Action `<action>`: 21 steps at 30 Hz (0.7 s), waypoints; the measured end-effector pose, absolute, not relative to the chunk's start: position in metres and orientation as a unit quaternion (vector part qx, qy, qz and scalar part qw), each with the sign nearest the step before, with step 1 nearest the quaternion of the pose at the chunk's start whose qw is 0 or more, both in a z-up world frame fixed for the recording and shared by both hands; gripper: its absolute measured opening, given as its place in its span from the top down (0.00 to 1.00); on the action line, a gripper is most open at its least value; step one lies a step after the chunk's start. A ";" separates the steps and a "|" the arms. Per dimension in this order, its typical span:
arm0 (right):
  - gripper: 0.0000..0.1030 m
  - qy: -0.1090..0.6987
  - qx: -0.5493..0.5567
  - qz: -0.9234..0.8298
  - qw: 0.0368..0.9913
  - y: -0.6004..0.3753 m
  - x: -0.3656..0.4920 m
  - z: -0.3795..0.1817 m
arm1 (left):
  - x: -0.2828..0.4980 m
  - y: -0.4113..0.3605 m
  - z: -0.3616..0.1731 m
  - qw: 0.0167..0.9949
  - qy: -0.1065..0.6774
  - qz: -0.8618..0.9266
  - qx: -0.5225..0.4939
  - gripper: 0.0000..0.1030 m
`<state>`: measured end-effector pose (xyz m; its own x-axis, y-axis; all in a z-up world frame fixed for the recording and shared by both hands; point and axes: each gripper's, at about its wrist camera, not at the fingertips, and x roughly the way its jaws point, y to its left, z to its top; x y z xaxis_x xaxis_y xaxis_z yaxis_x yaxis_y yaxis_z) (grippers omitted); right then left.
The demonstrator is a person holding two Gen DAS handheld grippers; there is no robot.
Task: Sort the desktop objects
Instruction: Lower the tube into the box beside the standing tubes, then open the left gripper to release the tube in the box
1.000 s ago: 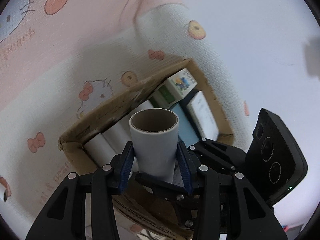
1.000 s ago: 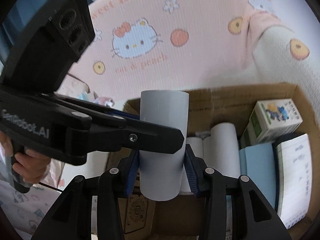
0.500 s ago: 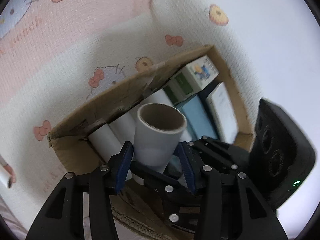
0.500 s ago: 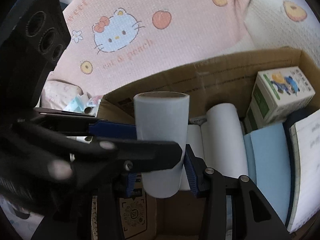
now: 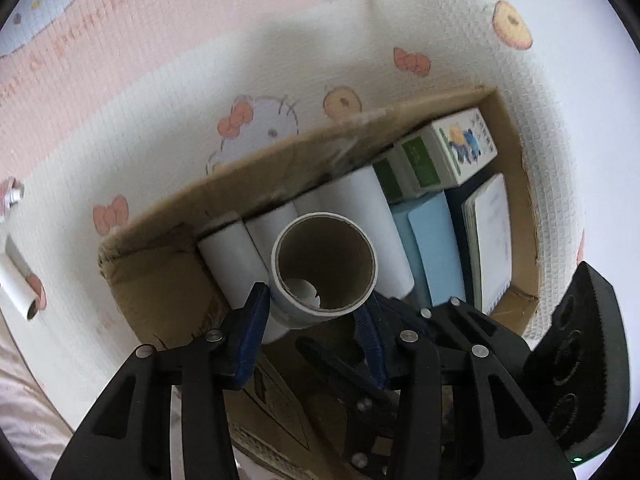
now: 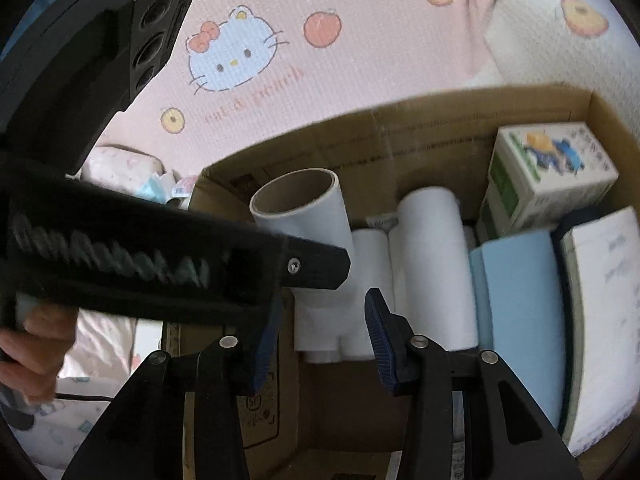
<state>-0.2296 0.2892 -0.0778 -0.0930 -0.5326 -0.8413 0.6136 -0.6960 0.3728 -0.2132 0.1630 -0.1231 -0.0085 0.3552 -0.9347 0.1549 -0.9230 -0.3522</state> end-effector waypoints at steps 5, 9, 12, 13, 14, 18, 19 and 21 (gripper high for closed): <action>0.61 0.040 0.537 -0.734 0.414 0.292 -0.220 -0.076 | -0.207 0.171 -0.128 0.069 -0.168 0.669 -0.721 0.54; 0.61 0.049 0.560 -0.718 0.410 0.295 -0.223 -0.080 | -0.211 0.163 -0.131 0.055 -0.197 0.663 -0.720 0.54; 0.61 0.040 0.581 -0.703 0.409 0.299 -0.226 -0.087 | -0.216 0.159 -0.134 0.035 -0.220 0.655 -0.722 0.54; 0.61 0.035 0.590 -0.696 0.408 0.300 -0.228 -0.090 | -0.218 0.159 -0.135 0.031 -0.223 0.653 -0.723 0.54; 0.61 0.031 0.595 -0.691 0.410 0.300 -0.228 -0.091 | -0.220 0.158 -0.137 0.024 -0.225 0.652 -0.724 0.54; 0.61 0.025 0.605 -0.682 0.409 0.303 -0.232 -0.095 | -0.223 0.157 -0.142 0.001 -0.236 0.654 -0.719 0.54; 0.61 0.024 0.605 -0.679 0.415 0.303 -0.233 -0.096 | -0.223 0.156 -0.143 -0.004 -0.239 0.656 -0.716 0.54; 0.60 0.020 0.611 -0.663 0.432 0.303 -0.234 -0.098 | -0.223 0.155 -0.143 -0.011 -0.241 0.658 -0.713 0.54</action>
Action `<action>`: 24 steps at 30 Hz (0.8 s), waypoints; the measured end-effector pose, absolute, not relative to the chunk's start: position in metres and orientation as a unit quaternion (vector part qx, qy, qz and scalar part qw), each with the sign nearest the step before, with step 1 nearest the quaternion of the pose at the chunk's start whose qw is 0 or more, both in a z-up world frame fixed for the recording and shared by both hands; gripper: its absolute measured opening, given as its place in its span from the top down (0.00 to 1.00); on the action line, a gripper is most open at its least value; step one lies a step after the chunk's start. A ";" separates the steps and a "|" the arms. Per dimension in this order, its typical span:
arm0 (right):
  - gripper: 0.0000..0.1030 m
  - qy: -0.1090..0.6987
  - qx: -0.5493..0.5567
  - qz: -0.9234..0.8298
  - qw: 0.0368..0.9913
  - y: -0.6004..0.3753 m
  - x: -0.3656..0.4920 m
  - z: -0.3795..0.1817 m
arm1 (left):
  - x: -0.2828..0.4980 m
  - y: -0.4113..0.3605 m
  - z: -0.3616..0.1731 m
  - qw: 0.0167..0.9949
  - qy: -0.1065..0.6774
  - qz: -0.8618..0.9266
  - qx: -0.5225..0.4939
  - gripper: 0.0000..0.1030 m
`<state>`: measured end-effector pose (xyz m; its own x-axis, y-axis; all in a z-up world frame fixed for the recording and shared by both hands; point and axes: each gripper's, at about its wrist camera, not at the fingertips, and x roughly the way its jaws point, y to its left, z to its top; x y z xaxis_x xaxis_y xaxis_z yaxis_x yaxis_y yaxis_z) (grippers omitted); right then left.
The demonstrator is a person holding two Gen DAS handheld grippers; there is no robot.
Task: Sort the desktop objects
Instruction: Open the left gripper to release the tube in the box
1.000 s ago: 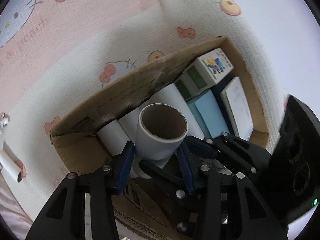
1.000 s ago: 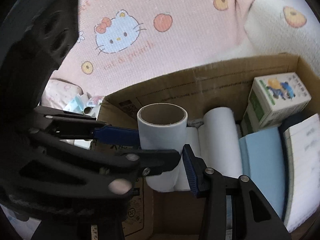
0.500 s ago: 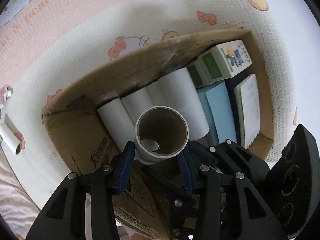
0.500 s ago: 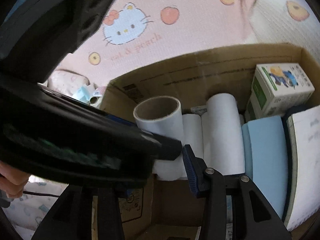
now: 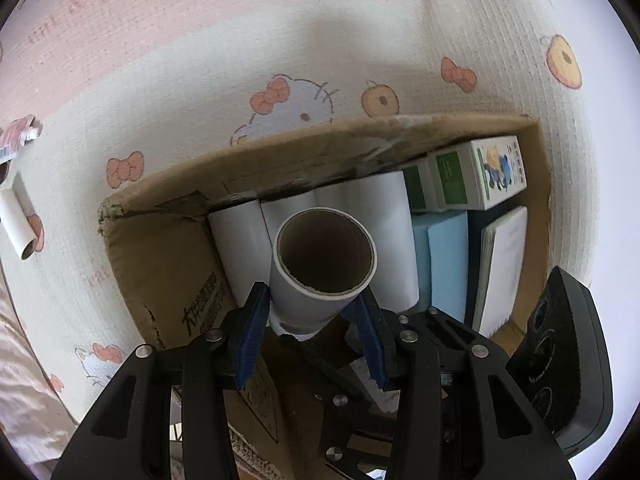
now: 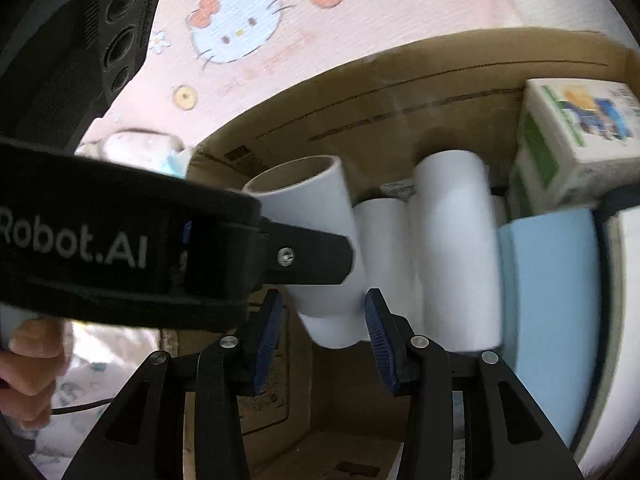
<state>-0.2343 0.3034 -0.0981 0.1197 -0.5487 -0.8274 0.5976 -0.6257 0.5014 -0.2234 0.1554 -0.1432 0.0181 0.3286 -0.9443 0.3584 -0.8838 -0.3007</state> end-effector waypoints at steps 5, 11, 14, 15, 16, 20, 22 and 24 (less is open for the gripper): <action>0.60 0.029 0.612 -0.649 0.451 0.306 -0.238 -0.101 | -0.217 0.157 -0.137 0.009 0.246 -0.655 0.714 0.54; 0.61 0.021 0.616 -0.646 0.451 0.306 -0.240 -0.104 | -0.214 0.148 -0.134 0.017 0.268 -0.653 0.708 0.54; 0.61 0.032 0.616 -0.646 0.451 0.308 -0.237 -0.107 | -0.212 0.147 -0.132 0.014 0.266 -0.657 0.706 0.54; 0.61 0.033 0.616 -0.646 0.450 0.310 -0.236 -0.107 | -0.212 0.147 -0.132 0.013 0.267 -0.657 0.705 0.54; 0.61 0.034 0.617 -0.646 0.448 0.311 -0.234 -0.107 | -0.212 0.146 -0.132 0.012 0.267 -0.658 0.704 0.54; 0.61 0.053 0.622 -0.651 0.431 0.315 -0.227 -0.109 | -0.210 0.146 -0.130 -0.001 0.259 -0.670 0.696 0.75; 0.61 0.061 0.626 -0.655 0.418 0.317 -0.222 -0.107 | -0.207 0.146 -0.129 -0.010 0.245 -0.679 0.692 0.81; 0.61 0.069 0.623 -0.667 0.403 0.323 -0.216 -0.100 | -0.204 0.144 -0.127 -0.015 0.240 -0.690 0.682 0.81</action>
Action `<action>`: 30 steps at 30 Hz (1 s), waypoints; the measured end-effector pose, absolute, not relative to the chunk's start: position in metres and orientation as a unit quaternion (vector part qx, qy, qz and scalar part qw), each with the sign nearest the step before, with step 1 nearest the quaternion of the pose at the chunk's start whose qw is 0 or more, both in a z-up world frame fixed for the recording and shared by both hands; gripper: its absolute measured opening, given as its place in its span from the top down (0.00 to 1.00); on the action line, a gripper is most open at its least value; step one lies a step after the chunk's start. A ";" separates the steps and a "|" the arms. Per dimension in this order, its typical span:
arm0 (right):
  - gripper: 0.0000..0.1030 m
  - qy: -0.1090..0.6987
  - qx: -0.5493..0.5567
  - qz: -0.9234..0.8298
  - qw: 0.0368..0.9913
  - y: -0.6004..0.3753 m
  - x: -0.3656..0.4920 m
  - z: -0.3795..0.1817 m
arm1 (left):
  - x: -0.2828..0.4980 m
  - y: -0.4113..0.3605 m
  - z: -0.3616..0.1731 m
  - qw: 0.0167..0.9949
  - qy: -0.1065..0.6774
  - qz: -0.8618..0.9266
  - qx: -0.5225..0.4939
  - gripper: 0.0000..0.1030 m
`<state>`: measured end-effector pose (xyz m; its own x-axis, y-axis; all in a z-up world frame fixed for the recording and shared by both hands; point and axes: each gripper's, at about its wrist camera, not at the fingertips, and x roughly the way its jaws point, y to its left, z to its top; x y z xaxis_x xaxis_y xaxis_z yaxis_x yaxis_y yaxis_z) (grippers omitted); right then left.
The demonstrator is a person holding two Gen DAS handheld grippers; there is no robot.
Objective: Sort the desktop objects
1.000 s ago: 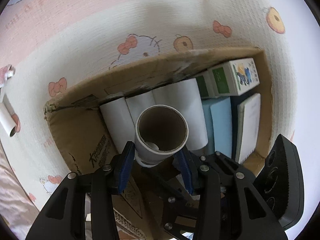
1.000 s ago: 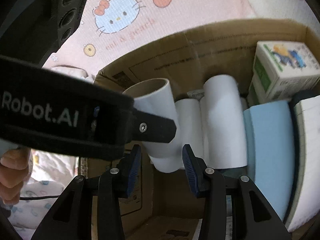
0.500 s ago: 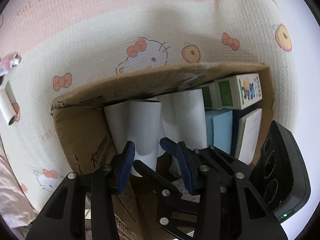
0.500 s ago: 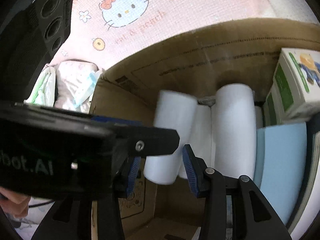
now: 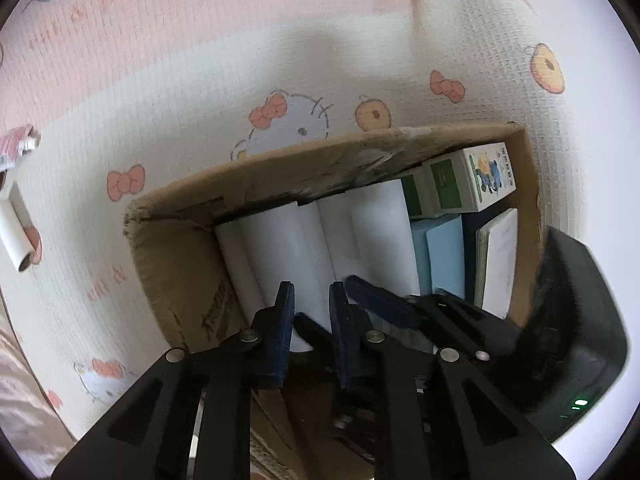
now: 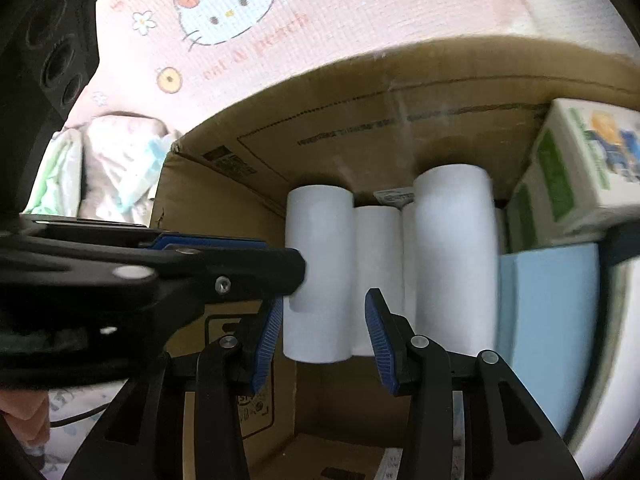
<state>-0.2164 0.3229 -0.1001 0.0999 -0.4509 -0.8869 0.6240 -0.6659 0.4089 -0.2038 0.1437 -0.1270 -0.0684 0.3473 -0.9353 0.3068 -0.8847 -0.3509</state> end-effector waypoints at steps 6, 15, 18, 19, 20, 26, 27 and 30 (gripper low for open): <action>0.60 0.089 0.577 -0.721 0.374 0.350 -0.196 -0.065 | -0.199 0.138 -0.113 0.032 -0.212 0.733 -0.645 0.81; 0.58 0.093 0.505 -0.801 0.308 0.397 -0.155 -0.037 | -0.161 0.160 -0.079 0.161 -0.139 0.794 -0.570 0.74; 0.52 0.079 0.487 -0.818 0.295 0.386 -0.153 -0.028 | -0.138 0.166 -0.063 0.161 -0.057 0.825 -0.539 0.60; 0.50 0.078 0.485 -0.819 0.296 0.387 -0.163 -0.024 | -0.134 0.164 -0.058 0.158 -0.037 0.834 -0.528 0.52; 0.49 0.076 0.482 -0.821 0.296 0.359 -0.169 -0.028 | -0.129 0.160 -0.053 0.154 -0.025 0.840 -0.519 0.45; 0.33 0.070 0.435 -0.862 0.252 0.328 -0.150 -0.001 | -0.116 0.114 -0.039 0.134 -0.089 0.853 -0.497 0.33; 0.31 0.077 0.423 -0.871 0.238 0.319 -0.144 0.003 | -0.115 0.107 -0.040 0.136 -0.106 0.849 -0.499 0.33; 0.28 0.081 0.397 -0.888 0.215 0.307 -0.134 0.012 | -0.108 0.090 -0.041 0.150 -0.153 0.836 -0.505 0.32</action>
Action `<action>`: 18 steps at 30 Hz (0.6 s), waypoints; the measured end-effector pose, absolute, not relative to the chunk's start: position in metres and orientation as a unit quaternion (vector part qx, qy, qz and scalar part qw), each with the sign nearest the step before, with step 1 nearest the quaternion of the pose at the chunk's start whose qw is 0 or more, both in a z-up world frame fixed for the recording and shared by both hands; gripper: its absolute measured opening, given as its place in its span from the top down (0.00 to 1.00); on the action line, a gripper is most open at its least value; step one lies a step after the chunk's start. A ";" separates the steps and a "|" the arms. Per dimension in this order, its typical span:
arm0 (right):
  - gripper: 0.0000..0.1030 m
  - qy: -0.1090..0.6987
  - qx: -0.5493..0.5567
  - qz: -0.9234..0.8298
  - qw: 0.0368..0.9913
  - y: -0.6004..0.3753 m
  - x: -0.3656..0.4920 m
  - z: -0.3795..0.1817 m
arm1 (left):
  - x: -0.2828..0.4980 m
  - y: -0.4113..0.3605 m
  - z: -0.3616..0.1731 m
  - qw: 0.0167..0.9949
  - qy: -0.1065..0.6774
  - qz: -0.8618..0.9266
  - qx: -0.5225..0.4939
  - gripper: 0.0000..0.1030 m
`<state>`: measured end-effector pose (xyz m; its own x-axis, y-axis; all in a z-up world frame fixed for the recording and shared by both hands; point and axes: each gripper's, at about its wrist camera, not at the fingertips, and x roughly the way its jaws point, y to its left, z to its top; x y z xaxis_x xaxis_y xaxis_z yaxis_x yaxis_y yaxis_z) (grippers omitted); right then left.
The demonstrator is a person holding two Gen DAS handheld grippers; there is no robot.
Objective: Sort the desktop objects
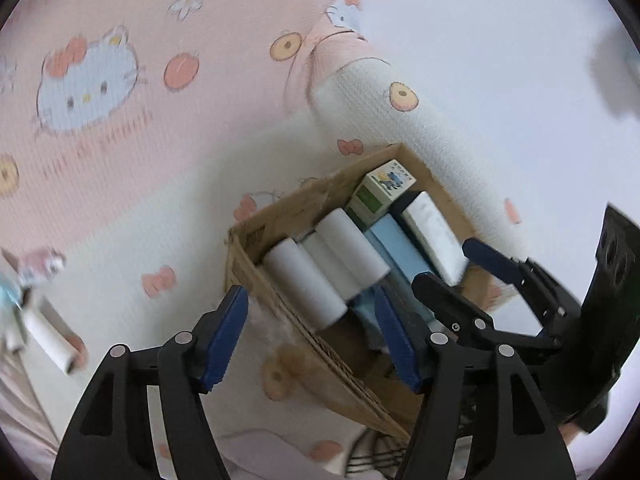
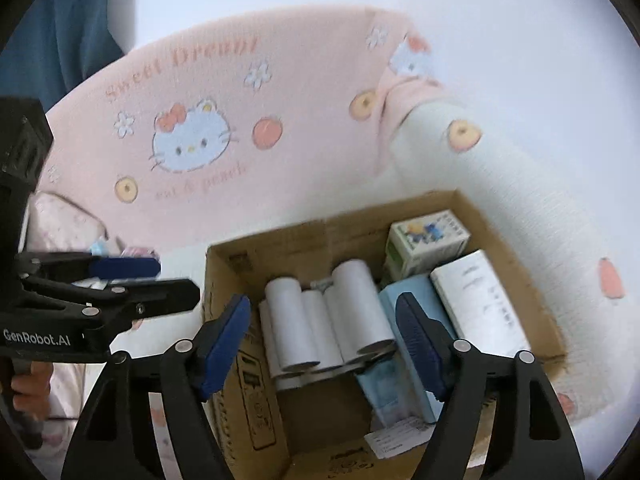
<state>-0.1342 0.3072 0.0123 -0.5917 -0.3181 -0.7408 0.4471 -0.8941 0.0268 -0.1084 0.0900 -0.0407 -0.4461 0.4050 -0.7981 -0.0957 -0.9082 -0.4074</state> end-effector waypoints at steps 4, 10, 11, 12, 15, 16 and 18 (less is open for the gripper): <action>0.25 0.083 0.397 -0.878 0.254 0.307 -0.122 0.018 | -0.095 0.079 -0.031 0.152 -0.136 0.846 -0.493 0.32; 0.25 0.113 0.403 -0.877 0.237 0.288 -0.123 0.016 | -0.081 0.063 -0.017 0.151 -0.140 0.864 -0.460 0.28; 0.25 0.128 0.402 -0.878 0.227 0.285 -0.122 0.017 | -0.081 0.062 -0.018 0.155 -0.141 0.862 -0.462 0.27; 0.25 0.140 0.400 -0.879 0.219 0.282 -0.122 0.018 | -0.080 0.064 -0.019 0.157 -0.137 0.861 -0.464 0.27; 0.24 0.201 0.384 -0.883 0.183 0.273 -0.109 0.023 | -0.075 0.074 -0.021 0.168 -0.114 0.860 -0.468 0.26; 0.22 0.231 0.375 -0.883 0.164 0.269 -0.102 0.024 | -0.072 0.078 -0.021 0.174 -0.107 0.860 -0.468 0.26; 0.20 0.276 0.362 -0.879 0.144 0.263 -0.092 0.024 | -0.065 0.087 -0.018 0.190 -0.085 0.862 -0.462 0.25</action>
<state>-0.0921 0.2633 0.0242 -0.6968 -0.0530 -0.7153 0.4530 -0.8057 -0.3816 -0.0655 0.0872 -0.0177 -0.5003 0.4068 -0.7643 -0.2491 -0.9131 -0.3229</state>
